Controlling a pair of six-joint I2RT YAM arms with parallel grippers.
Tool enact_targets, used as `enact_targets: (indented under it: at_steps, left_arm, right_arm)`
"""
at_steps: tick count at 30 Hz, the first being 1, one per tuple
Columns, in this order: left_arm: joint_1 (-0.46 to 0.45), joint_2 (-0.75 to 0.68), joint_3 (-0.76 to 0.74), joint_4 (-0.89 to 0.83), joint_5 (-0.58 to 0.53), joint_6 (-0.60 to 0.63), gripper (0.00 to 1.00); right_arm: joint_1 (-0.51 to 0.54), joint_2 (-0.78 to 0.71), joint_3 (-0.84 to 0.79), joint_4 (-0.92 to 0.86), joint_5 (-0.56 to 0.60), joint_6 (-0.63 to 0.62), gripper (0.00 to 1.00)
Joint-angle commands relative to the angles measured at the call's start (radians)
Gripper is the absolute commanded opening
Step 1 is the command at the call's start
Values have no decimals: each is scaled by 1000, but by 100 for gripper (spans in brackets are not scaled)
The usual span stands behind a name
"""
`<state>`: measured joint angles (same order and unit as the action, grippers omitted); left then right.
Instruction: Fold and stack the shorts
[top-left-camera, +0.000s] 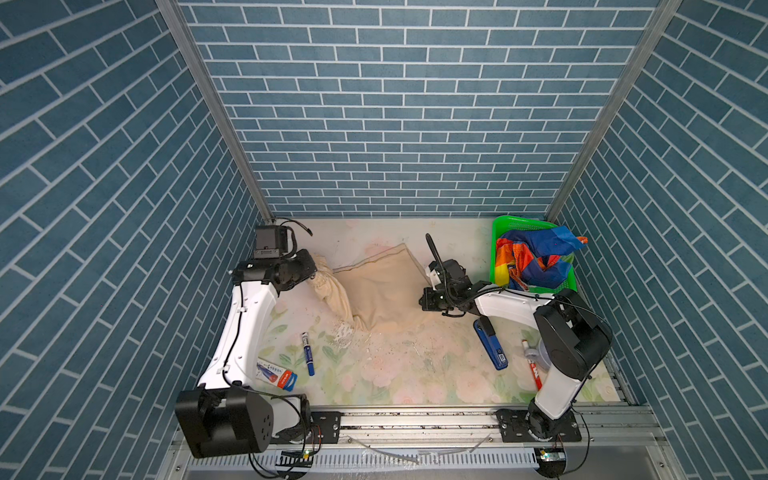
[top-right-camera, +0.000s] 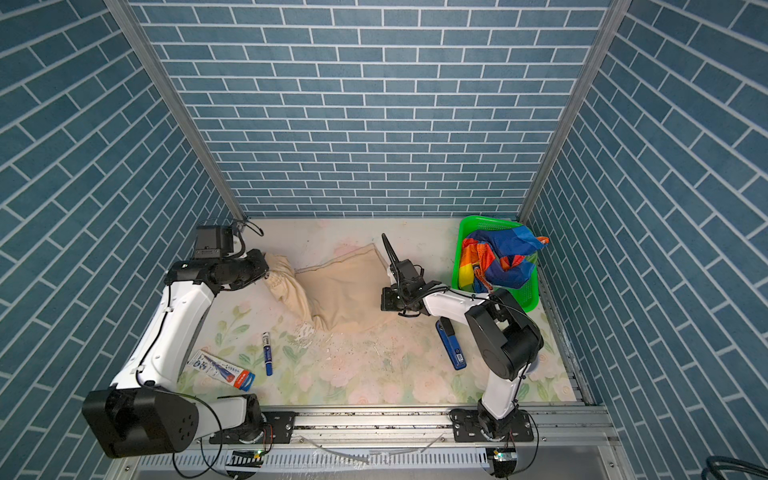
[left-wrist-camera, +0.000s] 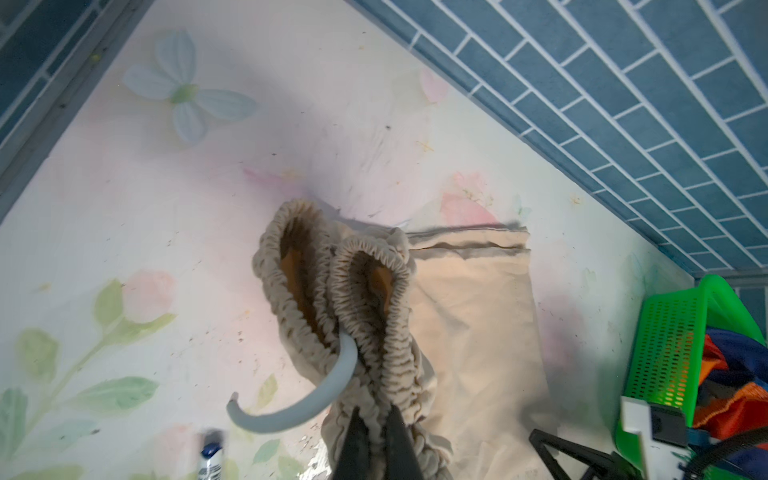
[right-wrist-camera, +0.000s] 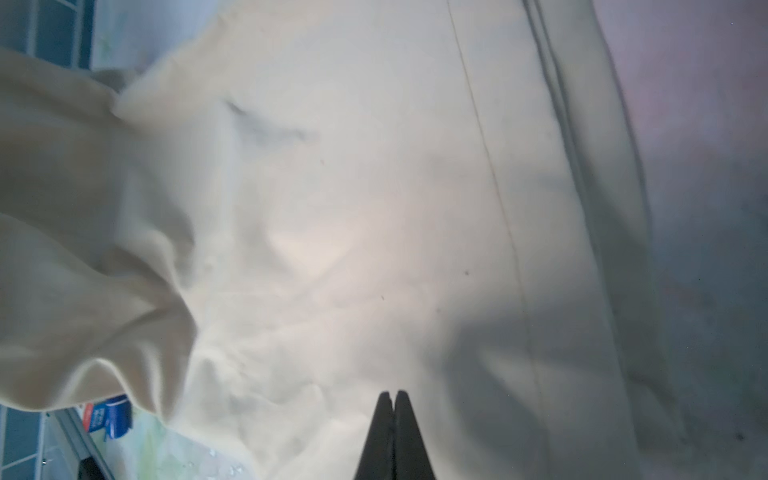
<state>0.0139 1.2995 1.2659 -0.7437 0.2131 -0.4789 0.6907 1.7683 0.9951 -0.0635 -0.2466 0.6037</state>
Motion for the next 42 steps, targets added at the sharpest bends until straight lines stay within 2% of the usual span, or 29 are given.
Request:
enact_targets:
  at_steps: [1, 7, 15, 22, 29, 38, 39, 40, 41, 42]
  left_arm:
    - [-75, 49, 75, -3, -44, 6, 0]
    - [-179, 130, 156, 2, -86, -7, 0]
    - [-333, 258, 226, 58, -92, -61, 0]
    - [-453, 403, 337, 91, -105, -89, 0]
    - [-516, 577, 409, 132, -98, -113, 0]
    - [-575, 836, 523, 191, -28, -135, 2]
    - [-585, 859, 544, 183, -28, -135, 2]
    - [-594, 882, 568, 173, -27, -132, 7]
    - [-600, 901, 586, 164, -23, -129, 18]
    - [-606, 919, 606, 155, -16, -126, 20]
  right_arm:
    - [-4, -37, -52, -59, 51, -29, 0]
    - [-9, -60, -98, -52, 98, -27, 0]
    - [-10, 39, -129, 12, 52, 26, 0]
    - [-9, 27, -149, 7, 66, 27, 0]
    - [-10, 19, -179, 27, 70, 44, 0]
    - [-9, 16, -196, 40, 70, 49, 0]
    - [-9, 16, -197, 40, 73, 48, 0]
    - [-9, 14, -199, 41, 74, 49, 0]
    - [-10, 13, -200, 42, 74, 49, 0]
    - [-9, 11, -202, 43, 75, 50, 0]
